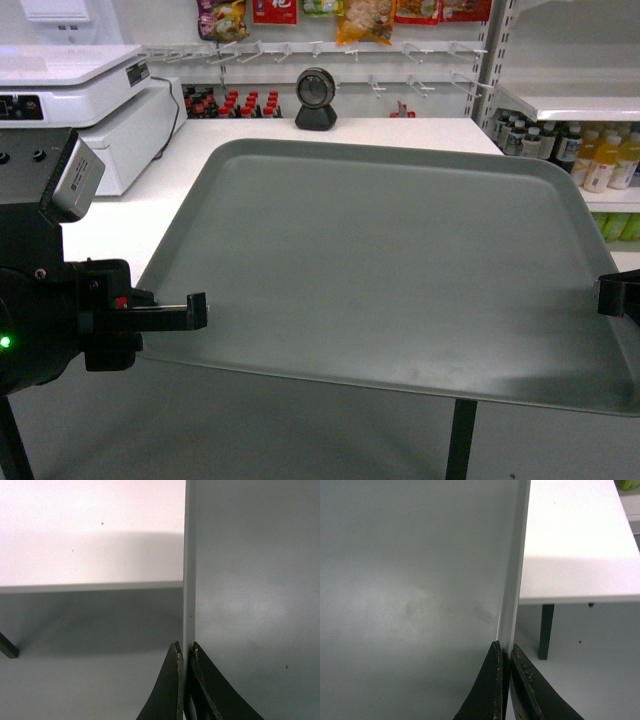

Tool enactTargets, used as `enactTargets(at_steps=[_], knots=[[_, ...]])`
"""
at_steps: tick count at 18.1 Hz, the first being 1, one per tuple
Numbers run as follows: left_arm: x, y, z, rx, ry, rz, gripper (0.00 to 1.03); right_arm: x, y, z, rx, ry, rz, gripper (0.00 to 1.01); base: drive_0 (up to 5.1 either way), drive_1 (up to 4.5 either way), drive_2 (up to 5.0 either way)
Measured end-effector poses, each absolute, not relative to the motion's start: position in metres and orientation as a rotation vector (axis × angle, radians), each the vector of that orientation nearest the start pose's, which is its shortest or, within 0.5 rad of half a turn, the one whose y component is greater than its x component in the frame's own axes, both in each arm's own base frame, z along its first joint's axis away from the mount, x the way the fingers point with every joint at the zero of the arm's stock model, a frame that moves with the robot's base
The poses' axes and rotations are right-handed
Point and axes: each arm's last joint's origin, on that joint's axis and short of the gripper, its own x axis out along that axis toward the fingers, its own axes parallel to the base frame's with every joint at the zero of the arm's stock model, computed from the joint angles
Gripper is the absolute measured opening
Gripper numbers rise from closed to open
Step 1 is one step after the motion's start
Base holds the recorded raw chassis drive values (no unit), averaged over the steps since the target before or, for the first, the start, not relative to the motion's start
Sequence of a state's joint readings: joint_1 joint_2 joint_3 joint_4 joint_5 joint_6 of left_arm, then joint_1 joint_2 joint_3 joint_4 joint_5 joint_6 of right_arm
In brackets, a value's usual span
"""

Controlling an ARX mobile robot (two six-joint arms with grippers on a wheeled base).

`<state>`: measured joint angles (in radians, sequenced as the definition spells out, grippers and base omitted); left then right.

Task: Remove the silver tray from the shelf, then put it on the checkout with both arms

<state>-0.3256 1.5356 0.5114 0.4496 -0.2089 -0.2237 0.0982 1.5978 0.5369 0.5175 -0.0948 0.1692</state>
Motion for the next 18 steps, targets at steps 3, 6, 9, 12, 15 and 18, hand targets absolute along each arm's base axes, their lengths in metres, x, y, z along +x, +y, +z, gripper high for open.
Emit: enactTargets(at_steps=[3,6,9,12,15,18], knots=[[0.2579,-0.0807,0.1373,-0.067,0.56,-0.051,0.03,0.2803,0.0304,0.1331,0.164,0.557,0.142,0.03,0.1,4.34,-4.2],[0.258,-0.0808,0.1377,-0.068,0.556,-0.052,0.03,0.2805,0.0303,0.1335,0.164,0.553,0.142,0.03,-0.1,4.18,-4.4],[0.2582,-0.0808,0.1377,-0.068,0.555,-0.052,0.03,0.2805,0.0304,0.1336,0.164,0.553,0.142,0.03,0.0,4.23,-4.3],[0.2578,-0.0808,0.1372,-0.067,0.562,-0.053,0.03,0.2804,0.0304,0.1334,0.164,0.555,0.142,0.03,-0.1,4.2,-4.3],[0.2578,-0.0807,0.137,-0.066,0.563,-0.052,0.03,0.2802,0.0304,0.133,0.164,0.559,0.142,0.03,-0.2,4.09,-4.5],[0.2579,-0.0809,0.1372,-0.067,0.561,-0.053,0.03,0.2804,0.0304,0.1334,0.164,0.554,0.142,0.03,-0.2,4.08,-4.5]])
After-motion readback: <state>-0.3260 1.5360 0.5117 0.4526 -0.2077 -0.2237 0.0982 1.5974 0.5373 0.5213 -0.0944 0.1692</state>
